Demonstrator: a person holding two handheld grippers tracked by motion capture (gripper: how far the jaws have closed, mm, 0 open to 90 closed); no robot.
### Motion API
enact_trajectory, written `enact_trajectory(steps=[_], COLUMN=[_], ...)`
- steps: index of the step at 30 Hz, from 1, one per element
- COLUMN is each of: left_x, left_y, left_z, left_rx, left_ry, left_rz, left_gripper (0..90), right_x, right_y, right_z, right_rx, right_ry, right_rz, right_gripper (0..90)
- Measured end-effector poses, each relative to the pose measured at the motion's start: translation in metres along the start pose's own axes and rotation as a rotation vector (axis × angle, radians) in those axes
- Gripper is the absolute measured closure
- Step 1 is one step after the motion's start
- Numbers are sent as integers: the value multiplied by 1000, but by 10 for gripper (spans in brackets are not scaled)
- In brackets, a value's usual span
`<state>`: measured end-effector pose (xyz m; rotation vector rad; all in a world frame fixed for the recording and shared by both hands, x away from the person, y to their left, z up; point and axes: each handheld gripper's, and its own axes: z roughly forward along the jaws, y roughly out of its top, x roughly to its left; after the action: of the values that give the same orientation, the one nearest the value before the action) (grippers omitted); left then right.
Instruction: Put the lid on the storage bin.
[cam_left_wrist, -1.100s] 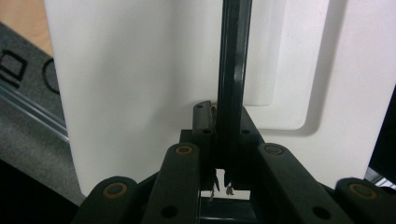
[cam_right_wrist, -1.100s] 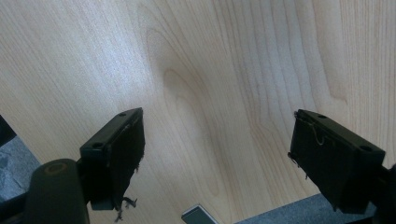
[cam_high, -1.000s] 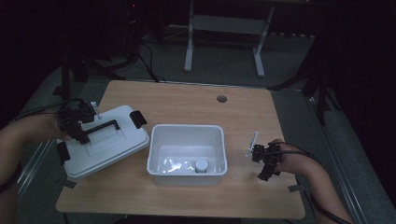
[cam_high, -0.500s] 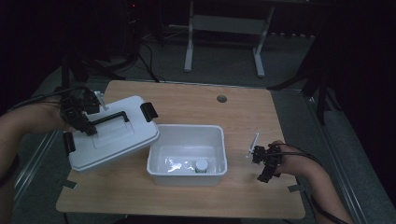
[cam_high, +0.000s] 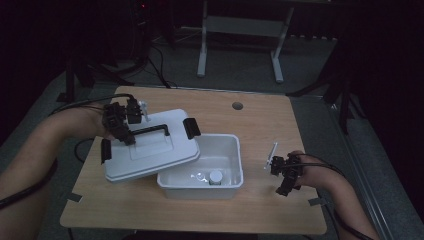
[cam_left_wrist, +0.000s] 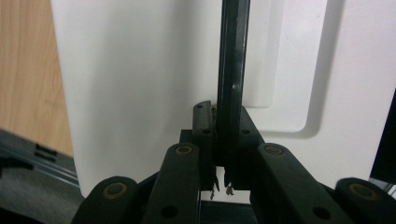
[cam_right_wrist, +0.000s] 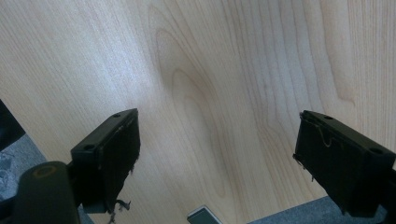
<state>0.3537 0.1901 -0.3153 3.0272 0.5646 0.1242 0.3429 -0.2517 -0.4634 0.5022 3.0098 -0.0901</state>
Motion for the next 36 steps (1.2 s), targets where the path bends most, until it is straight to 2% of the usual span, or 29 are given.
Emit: enact_trajectory(steps=[1, 2, 5, 7, 11, 13, 14, 17, 19, 21, 24, 27, 28, 31, 34, 36], left_x=[0, -3, -5, -9, -15, -16, -18, -21, -24, -26, -31, -33, -34, -36, -38, -38], left_y=[0, 9, 18, 33, 50, 53, 61, 69, 78, 82, 96, 102, 107, 111, 118, 119], left_z=[0, 0, 1, 4, 6, 7, 8, 10, 12, 14, 20, 24, 28, 32, 37, 38], left_rx=[0, -9, -8, -8, -22, -22, -26, -35, -38, -40, -44, -52, -52, -47, -51, -54], left_ry=[0, -6, -13, -17, -16, -19, -18, -26, -44, -45, -49, -59, -77, -68, -78, -77], left_rz=[0, 24, 44, 83, 113, 128, 145, 159, 190, 199, 231, 246, 259, 274, 295, 289], left_gripper=[835, 835, 835, 834, 834, 835, 835, 835, 834, 835, 835, 834, 835, 835, 835, 834], right_x=[0, 0, 1, 1, 1, 1, 1, 1, 1, 1, 2, 2, 2, 2, 2, 2], right_y=[0, -1, -1, -2, -3, -4, -4, -4, -3, -2, -1, -1, 0, -1, -2, -2], right_z=[0, 0, 0, 0, -1, -1, -1, 0, 1, 1, 1, 1, 1, 2, 1, 2], right_rx=[0, 0, 0, 1, 3, -3, -4, 3, 4, 3, -2, -3, 2, 2, -1, 0], right_ry=[-1, -2, -3, -3, -4, -4, -1, -1, 1, 1, 1, 3, 2, 1, 2, 2], right_rz=[-1, 0, -3, -4, -2, 1, 2, -3, -2, -2, -7, -9, -12, -12, -9, -10], right_gripper=[137, 137, 137, 137, 137, 137, 137, 137, 137, 137, 137, 138, 137, 137, 138, 138])
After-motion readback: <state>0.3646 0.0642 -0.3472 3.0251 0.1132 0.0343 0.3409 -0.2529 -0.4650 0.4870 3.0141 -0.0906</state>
